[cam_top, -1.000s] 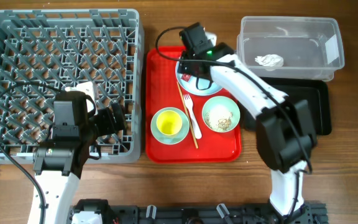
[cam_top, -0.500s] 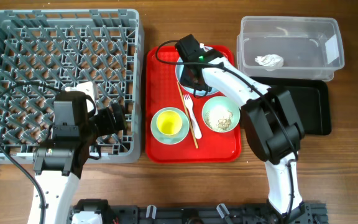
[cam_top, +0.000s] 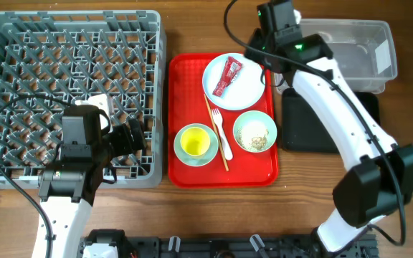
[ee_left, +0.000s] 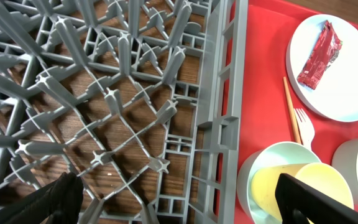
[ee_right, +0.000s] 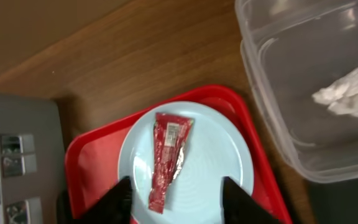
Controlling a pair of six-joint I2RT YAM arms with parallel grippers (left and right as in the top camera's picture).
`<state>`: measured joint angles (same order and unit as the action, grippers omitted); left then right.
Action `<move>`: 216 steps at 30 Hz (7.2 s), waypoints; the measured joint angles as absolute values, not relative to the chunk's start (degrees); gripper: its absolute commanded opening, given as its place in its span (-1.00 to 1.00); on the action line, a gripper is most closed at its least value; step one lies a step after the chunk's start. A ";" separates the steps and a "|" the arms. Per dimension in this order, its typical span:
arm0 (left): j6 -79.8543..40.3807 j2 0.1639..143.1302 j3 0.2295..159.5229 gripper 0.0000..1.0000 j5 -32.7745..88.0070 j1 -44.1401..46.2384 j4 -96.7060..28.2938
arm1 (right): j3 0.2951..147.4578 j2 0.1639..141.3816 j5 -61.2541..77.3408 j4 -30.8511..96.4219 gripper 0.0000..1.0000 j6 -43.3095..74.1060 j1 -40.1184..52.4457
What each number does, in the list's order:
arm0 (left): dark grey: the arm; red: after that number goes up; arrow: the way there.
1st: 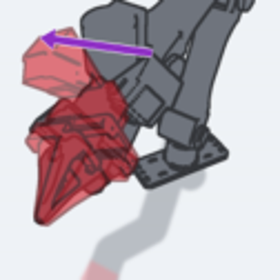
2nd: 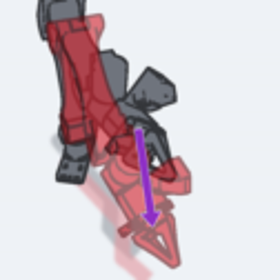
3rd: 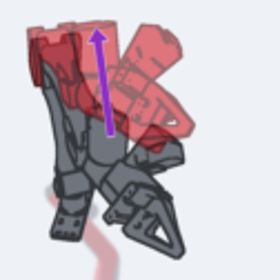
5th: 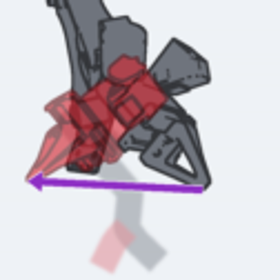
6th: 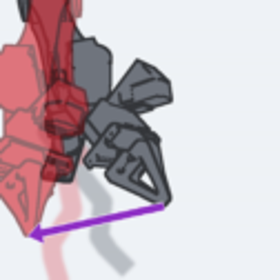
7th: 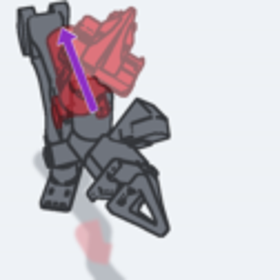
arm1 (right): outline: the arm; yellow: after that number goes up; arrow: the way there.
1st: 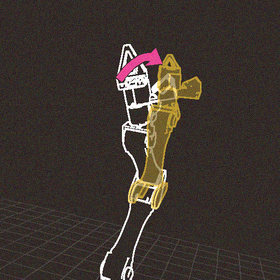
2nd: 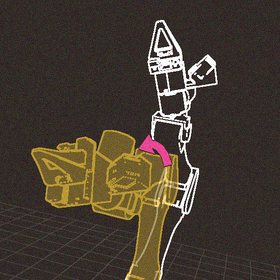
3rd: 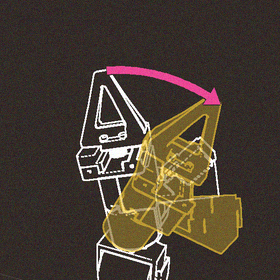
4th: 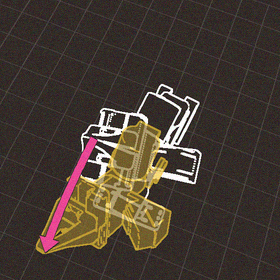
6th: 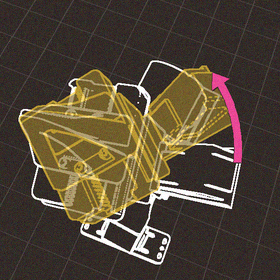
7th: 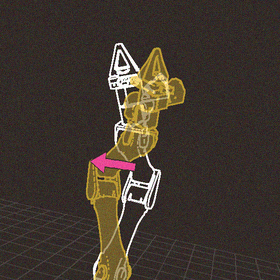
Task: Sort waste into correct bins and load items into the dishwasher rack
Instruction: 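Return right gripper to the plate and grasp the red sauce packet, then carry the red packet with right gripper into the clear bin, then grasp the rim of the rice-filled green bowl with right gripper, then tip the green bowl over the black tray to pour out rice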
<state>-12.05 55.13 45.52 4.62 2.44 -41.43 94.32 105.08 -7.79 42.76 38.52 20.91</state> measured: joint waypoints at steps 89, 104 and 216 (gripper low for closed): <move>-12.05 55.20 45.60 1.00 4.62 2.44 -42.46 | 67.16 104.29 1.65 41.17 -0.36 39.88 33.45; -12.05 55.20 45.60 1.00 4.62 2.44 -42.46 | 69.58 98.13 0.01 47.40 -0.91 41.10 31.66; -12.05 55.20 45.60 1.00 4.62 2.44 -43.31 | 53.45 98.37 89.34 -5.19 -0.91 43.44 -33.04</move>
